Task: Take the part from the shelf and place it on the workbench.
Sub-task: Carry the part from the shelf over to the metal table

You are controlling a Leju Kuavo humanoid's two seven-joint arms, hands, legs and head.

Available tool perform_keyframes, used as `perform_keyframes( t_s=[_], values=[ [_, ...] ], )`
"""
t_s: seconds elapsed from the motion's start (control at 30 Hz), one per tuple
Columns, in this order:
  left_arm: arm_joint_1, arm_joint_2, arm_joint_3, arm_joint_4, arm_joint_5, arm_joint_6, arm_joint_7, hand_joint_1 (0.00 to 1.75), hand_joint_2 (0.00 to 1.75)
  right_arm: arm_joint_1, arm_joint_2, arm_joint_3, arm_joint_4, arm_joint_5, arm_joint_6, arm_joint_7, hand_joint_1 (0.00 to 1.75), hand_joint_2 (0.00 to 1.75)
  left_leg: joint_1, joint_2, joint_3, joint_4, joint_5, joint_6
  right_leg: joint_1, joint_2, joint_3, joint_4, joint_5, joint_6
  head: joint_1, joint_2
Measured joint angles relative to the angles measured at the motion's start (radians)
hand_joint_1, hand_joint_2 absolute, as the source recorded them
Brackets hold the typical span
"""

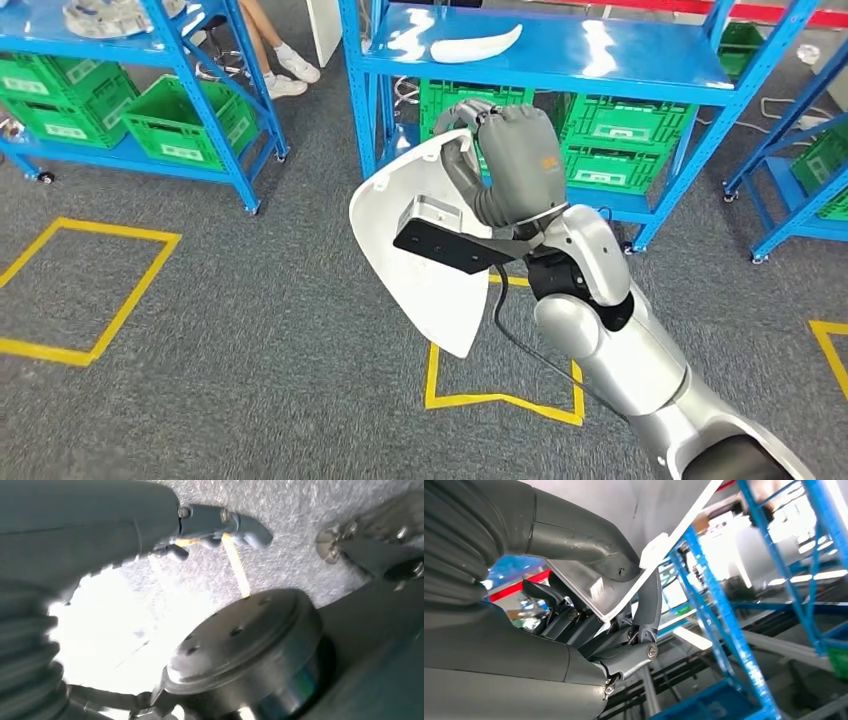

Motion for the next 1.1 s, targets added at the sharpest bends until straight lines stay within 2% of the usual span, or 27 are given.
perform_keyframes(
  t_s=[0.03,0.07,0.1,0.13,0.17,0.23,0.27,0.3,0.37,0.4,0.43,0.47,0.53,0.57,0.6,0.63,0.67,0.7,0.77,0.8,0.83,0.9,0.93,1.0,1.03,1.07,1.1],
  values=[
    [-0.002,-0.001,0.0,0.0,-0.001,0.0,0.0,0.0,1.75,0.003,0.0,0.0,0.0,0.003,0.001,0.003,1.75,1.75,0.0,-0.011,-0.004,0.001,0.003,0.003,0.0,0.02,-0.031,0.069,-0.034,0.001,0.0,0.0],
    [-0.003,-0.002,0.0,0.0,-0.002,0.0,0.0,0.0,1.75,0.008,0.0,0.0,0.0,0.007,0.002,0.007,1.75,1.75,0.0,-0.024,-0.009,0.002,0.005,0.005,0.0,0.03,-0.056,0.127,-0.056,0.001,0.0,0.0],
    [-0.002,-0.003,0.0,0.0,-0.003,0.0,0.0,0.0,1.75,0.013,0.0,0.0,-0.001,0.011,0.002,0.011,1.75,1.75,0.0,-0.037,-0.012,0.005,0.007,0.004,0.0,0.035,-0.07,0.158,-0.061,0.001,0.0,0.0],
    [-0.002,-0.004,0.0,0.0,-0.004,0.0,0.001,0.0,1.75,0.017,0.0,0.0,-0.001,0.016,0.004,0.013,1.75,1.75,0.0,-0.052,-0.016,0.008,0.008,0.003,-0.001,0.038,-0.064,0.148,-0.045,0.001,0.0,0.0],
    [-0.001,-0.005,0.0,0.0,-0.004,0.0,0.001,0.0,1.75,0.019,0.0,0.0,-0.003,0.02,0.005,0.014,1.75,1.75,0.0,-0.067,-0.018,0.013,0.009,0.002,-0.003,0.043,-0.039,0.1,-0.014,0.0,0.0,0.0],
    [-0.001,-0.008,0.0,0.0,-0.004,0.0,0.001,0.0,1.75,0.019,0.0,0.0,-0.008,0.028,0.009,0.015,1.75,1.75,0.001,-0.094,-0.027,0.024,0.008,-0.005,-0.008,0.082,0.027,-0.034,0.039,-0.002,0.0,0.0],
    [-0.003,-0.008,0.0,0.0,-0.005,0.0,0.001,0.0,1.75,0.02,0.001,0.0,-0.011,0.031,0.012,0.016,1.75,1.75,0.001,-0.105,-0.032,0.028,0.009,-0.011,-0.01,0.1,0.048,-0.078,0.05,-0.003,0.0,0.0],
    [-0.004,-0.008,0.0,0.0,-0.005,0.0,0.001,0.0,1.75,0.021,0.001,0.0,-0.013,0.035,0.014,0.016,1.75,1.75,0.002,-0.116,-0.038,0.029,0.011,-0.018,-0.009,0.112,0.056,-0.099,0.05,-0.006,0.0,0.0],
    [-0.002,-0.008,0.0,0.0,-0.005,0.0,0.002,0.0,1.75,0.022,0.002,0.0,-0.016,0.039,0.017,0.017,1.75,1.75,0.006,-0.138,-0.047,0.024,0.019,-0.035,-0.006,0.1,0.056,-0.104,0.052,-0.016,0.0,0.0],
    [0.001,-0.008,0.0,0.0,-0.005,0.0,0.002,0.0,1.75,0.022,0.004,0.0,-0.017,0.042,0.017,0.018,1.75,1.75,0.007,-0.139,-0.05,0.023,0.02,-0.041,-0.007,0.088,0.058,-0.108,0.056,-0.023,0.0,0.0],
    [0.002,-0.009,0.0,0.0,-0.005,0.0,0.002,0.0,1.75,0.022,0.006,0.0,-0.019,0.044,0.018,0.019,1.75,1.75,0.006,-0.12,-0.056,0.033,0.014,-0.046,-0.008,0.076,0.06,-0.113,0.059,-0.03,-0.003,0.0],
    [0.002,-0.01,0.0,0.0,-0.005,0.0,0.003,0.0,1.75,0.021,0.009,0.0,-0.021,0.046,0.018,0.019,1.75,1.75,0.004,-0.09,-0.07,0.059,-0.002,-0.051,-0.01,0.063,0.063,-0.118,0.063,-0.036,-0.007,0.0],
    [-0.001,-0.014,0.0,0.001,-0.005,0.0,0.003,0.0,1.75,0.024,0.011,-0.001,-0.025,0.05,0.019,0.02,1.75,1.75,0.003,-0.027,-0.121,0.17,-0.06,-0.058,-0.007,0.035,0.064,-0.121,0.064,-0.044,-0.013,0.0],
    [-0.002,-0.013,0.0,0.0,-0.005,0.0,0.003,0.0,1.75,0.027,0.011,-0.001,-0.025,0.052,0.02,0.021,1.75,1.75,0.005,-0.015,-0.151,0.236,-0.089,-0.062,-0.005,0.02,0.064,-0.121,0.063,-0.046,-0.013,0.0],
    [-0.003,-0.013,0.0,0.0,-0.005,0.0,0.003,0.0,1.75,0.031,0.011,-0.001,-0.025,0.052,0.02,0.022,1.75,1.75,0.007,-0.012,-0.173,0.287,-0.106,-0.065,-0.005,0.005,0.064,-0.121,0.062,-0.047,-0.013,0.0],
    [-0.003,-0.013,0.0,0.0,-0.005,0.0,0.003,0.0,1.75,0.035,0.011,-0.002,-0.025,0.053,0.02,0.022,1.75,1.75,0.009,-0.01,-0.18,0.307,-0.107,-0.066,-0.004,-0.009,0.063,-0.121,0.062,-0.047,-0.013,0.0],
    [-0.003,-0.013,0.0,0.0,-0.005,0.0,0.003,0.0,1.75,0.037,0.011,-0.002,-0.025,0.054,0.02,0.022,1.75,1.75,0.01,-0.006,-0.165,0.286,-0.089,-0.067,-0.004,-0.022,0.063,-0.12,0.061,-0.046,-0.013,0.0],
    [-0.002,-0.013,0.0,0.0,-0.005,0.0,0.003,0.0,1.75,0.038,0.011,-0.002,-0.026,0.054,0.021,0.022,1.75,1.75,0.011,0.004,-0.132,0.229,-0.059,-0.067,-0.005,-0.034,0.064,-0.12,0.06,-0.044,-0.013,0.0],
    [-0.002,-0.013,0.0,0.0,-0.005,0.0,0.004,0.0,1.75,0.037,0.011,-0.002,-0.031,0.057,0.02,0.021,1.75,1.75,0.009,0.048,-0.054,0.09,-0.012,-0.062,0.0,-0.054,0.066,-0.116,0.056,-0.036,-0.014,0.0],
    [-0.002,-0.013,0.0,0.0,-0.006,0.0,0.004,0.0,1.75,0.037,0.011,-0.003,-0.034,0.059,0.02,0.021,1.75,1.75,0.006,0.065,-0.032,0.046,-0.003,-0.055,0.002,-0.063,0.066,-0.115,0.055,-0.03,-0.013,0.0],
    [-0.002,-0.013,0.0,0.0,-0.006,0.0,0.004,0.0,1.75,0.037,0.011,-0.003,-0.036,0.06,0.019,0.02,1.75,1.75,0.002,0.072,-0.025,0.026,-0.003,-0.047,0.005,-0.072,0.066,-0.114,0.053,-0.024,-0.012,0.0],
    [0.0,-0.013,0.0,0.0,-0.006,0.0,0.004,0.0,1.75,0.036,0.011,-0.004,-0.039,0.063,0.018,0.017,1.75,1.75,-0.001,0.05,-0.029,0.023,-0.001,-0.031,0.006,-0.091,0.067,-0.116,0.052,-0.012,-0.009,0.0],
    [0.001,-0.013,0.0,0.0,-0.006,0.0,0.004,0.0,1.75,0.036,0.01,-0.004,-0.039,0.063,0.018,0.015,1.75,1.75,0.0,0.038,-0.03,0.021,0.002,-0.025,0.004,-0.078,0.067,-0.111,0.046,-0.005,-0.008,0.0],
    [0.002,-0.013,0.0,0.0,-0.006,0.0,0.003,0.0,1.75,0.034,0.009,-0.005,-0.04,0.061,0.017,0.009,1.75,1.75,0.003,0.014,-0.031,0.018,0.009,-0.013,-0.001,-0.02,0.041,-0.049,0.005,0.003,-0.006,0.0],
    [0.0,-0.013,0.0,0.0,-0.006,0.0,0.002,0.0,1.75,0.034,0.007,-0.005,-0.04,0.058,0.017,0.006,1.75,1.75,0.004,0.003,-0.033,0.018,0.011,-0.009,-0.002,0.012,0.013,0.012,-0.027,0.004,-0.004,0.0],
    [-0.001,-0.012,0.0,0.0,-0.006,0.0,0.001,0.0,1.75,0.035,0.005,-0.005,-0.04,0.055,0.016,0.002,1.75,1.75,0.003,-0.01,-0.035,0.018,0.012,-0.006,-0.001,0.028,-0.023,0.084,-0.059,0.003,-0.003,0.0],
    [-0.003,-0.013,0.0,0.0,-0.005,0.0,0.0,0.0,1.75,0.036,0.002,-0.005,-0.04,0.052,0.016,0.0,1.75,1.75,0.002,-0.024,-0.036,0.019,0.013,-0.005,0.0,0.034,-0.055,0.145,-0.079,0.002,-0.003,0.0]
  ],
)
